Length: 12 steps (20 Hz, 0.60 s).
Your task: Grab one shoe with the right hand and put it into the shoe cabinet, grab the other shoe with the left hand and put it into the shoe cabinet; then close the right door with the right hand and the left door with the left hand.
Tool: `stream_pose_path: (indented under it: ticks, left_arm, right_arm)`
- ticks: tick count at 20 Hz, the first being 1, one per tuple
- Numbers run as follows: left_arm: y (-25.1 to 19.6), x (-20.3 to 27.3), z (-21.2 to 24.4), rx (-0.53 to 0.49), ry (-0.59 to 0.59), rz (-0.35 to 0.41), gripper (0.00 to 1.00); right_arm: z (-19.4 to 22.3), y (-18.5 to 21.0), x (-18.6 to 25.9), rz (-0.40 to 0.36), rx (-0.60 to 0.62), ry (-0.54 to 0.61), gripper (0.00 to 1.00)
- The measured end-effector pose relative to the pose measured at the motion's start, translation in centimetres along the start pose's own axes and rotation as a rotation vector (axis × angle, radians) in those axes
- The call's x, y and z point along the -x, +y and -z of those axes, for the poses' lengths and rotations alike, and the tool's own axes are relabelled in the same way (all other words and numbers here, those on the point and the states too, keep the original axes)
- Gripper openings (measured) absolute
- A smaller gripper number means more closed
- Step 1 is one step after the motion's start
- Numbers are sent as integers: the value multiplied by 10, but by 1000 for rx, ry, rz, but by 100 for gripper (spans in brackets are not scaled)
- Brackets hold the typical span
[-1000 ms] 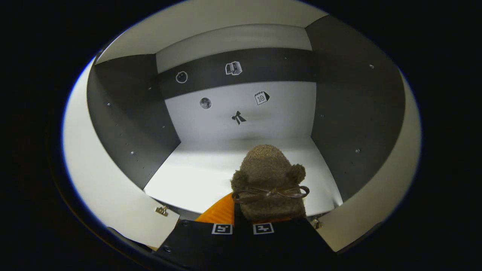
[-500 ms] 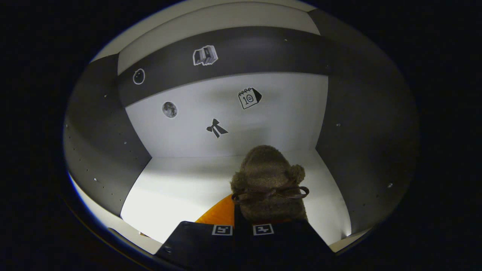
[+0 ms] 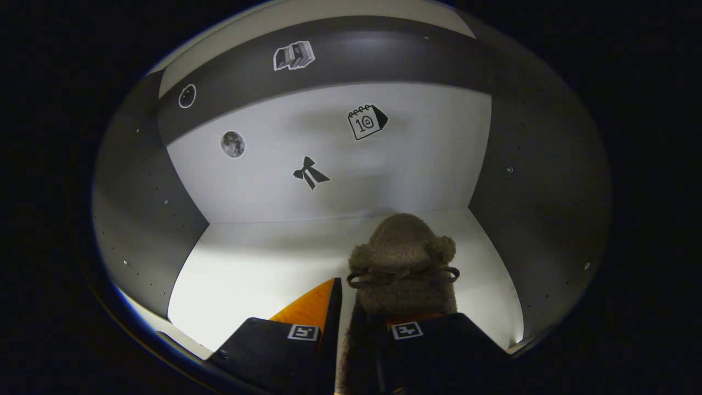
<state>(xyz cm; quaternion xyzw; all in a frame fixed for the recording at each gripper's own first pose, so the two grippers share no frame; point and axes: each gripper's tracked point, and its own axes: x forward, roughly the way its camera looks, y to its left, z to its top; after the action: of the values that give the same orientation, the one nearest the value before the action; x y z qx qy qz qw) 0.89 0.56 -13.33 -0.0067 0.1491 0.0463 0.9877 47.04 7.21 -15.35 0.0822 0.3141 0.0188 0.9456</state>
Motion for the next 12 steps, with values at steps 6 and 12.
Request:
stream_pose_path:
  ticks: [6, 12]
  left_arm:
    - [-9, -15, 7, 6, 2, 36, 93]
    - [-22, -34, 34, 11, 19, 100, 93]
  right_arm:
    - [-4, 4, 56, -21, 21, -67, 93]
    - [-10, 7, 138, -59, 71, -304, 99]
